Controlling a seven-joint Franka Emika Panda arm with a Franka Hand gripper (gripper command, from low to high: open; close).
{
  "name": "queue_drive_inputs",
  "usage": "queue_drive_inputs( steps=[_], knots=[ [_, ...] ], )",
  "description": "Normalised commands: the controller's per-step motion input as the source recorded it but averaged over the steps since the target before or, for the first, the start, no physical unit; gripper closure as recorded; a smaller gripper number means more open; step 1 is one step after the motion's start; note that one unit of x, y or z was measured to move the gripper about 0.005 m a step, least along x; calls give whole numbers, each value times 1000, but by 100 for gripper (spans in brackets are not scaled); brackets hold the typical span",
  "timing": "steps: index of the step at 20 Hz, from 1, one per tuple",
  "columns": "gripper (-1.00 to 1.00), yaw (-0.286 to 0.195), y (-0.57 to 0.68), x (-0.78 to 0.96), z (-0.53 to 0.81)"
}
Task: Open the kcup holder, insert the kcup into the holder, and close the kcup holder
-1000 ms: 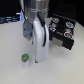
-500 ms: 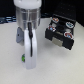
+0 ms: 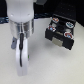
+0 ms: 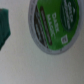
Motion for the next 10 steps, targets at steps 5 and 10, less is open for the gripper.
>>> queue_drive_inputs(
  steps=[5, 10],
  knots=[
    [-100, -163, -111, -37, -120],
    [100, -84, -24, -31, -17]
  ],
)
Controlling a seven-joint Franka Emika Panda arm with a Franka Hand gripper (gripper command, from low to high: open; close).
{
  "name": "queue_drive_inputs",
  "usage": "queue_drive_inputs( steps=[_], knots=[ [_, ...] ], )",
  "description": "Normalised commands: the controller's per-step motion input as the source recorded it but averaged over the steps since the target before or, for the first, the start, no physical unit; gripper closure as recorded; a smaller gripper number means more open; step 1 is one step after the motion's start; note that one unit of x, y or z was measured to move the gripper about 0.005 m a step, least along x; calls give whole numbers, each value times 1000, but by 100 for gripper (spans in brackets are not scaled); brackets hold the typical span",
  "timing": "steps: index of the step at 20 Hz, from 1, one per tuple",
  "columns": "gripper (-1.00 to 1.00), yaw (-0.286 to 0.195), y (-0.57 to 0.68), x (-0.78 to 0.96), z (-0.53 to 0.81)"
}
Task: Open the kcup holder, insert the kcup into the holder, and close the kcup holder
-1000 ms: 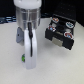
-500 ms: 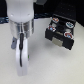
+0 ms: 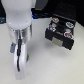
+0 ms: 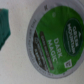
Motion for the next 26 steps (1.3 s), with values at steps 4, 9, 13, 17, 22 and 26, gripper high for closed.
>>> queue_drive_inputs(
  steps=[4, 9, 13, 17, 22, 26],
  knots=[
    [100, -43, -6, 15, 0],
    [100, -25, -4, 25, -4],
    [100, -43, 16, 35, 135],
    [100, -50, 118, 43, 456],
    [100, -31, 300, 48, 813],
    [100, 9, 453, 39, 872]
  ],
)
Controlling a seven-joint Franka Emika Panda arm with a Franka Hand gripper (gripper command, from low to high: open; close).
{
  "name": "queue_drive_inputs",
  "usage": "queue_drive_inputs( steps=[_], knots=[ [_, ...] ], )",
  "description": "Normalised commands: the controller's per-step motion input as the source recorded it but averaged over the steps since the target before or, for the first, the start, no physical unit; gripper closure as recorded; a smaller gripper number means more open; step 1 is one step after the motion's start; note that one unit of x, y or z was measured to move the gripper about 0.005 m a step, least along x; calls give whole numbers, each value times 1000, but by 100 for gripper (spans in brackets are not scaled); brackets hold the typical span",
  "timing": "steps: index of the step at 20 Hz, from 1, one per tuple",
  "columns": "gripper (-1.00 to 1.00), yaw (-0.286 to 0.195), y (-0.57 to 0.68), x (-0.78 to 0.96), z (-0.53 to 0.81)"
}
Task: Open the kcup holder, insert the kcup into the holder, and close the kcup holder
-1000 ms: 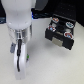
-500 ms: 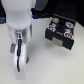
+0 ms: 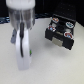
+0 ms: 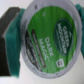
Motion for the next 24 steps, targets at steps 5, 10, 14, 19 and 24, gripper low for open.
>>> queue_drive_inputs(
  steps=[5, 10, 14, 19, 24],
  knots=[
    [100, 29, 584, 52, 751],
    [100, 31, 604, 47, 663],
    [100, 52, 594, 5, 530],
    [100, 44, 599, -46, 461],
    [100, 32, 628, -1, 344]
  ],
)
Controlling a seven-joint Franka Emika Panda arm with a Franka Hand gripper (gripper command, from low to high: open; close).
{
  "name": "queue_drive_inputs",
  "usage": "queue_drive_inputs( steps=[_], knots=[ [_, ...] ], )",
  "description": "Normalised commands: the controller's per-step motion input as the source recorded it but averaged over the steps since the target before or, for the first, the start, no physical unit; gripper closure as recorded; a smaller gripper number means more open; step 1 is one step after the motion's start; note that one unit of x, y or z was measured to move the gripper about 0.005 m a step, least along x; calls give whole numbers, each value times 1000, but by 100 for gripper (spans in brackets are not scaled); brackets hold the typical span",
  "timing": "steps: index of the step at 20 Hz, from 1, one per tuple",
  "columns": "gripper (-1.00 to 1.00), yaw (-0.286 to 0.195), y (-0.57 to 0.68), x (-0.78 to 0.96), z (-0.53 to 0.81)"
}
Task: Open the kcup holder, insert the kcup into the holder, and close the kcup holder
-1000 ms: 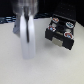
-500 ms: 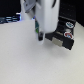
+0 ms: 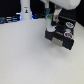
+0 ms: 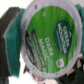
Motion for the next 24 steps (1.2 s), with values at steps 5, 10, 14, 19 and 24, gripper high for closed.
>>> queue_drive_inputs(
  steps=[5, 10, 14, 19, 24],
  knots=[
    [100, 55, 596, 6, 96],
    [100, 73, 562, -9, 14],
    [100, 92, 515, -40, -18],
    [100, 103, 479, -97, -53],
    [100, 121, 372, -181, -95]
  ],
)
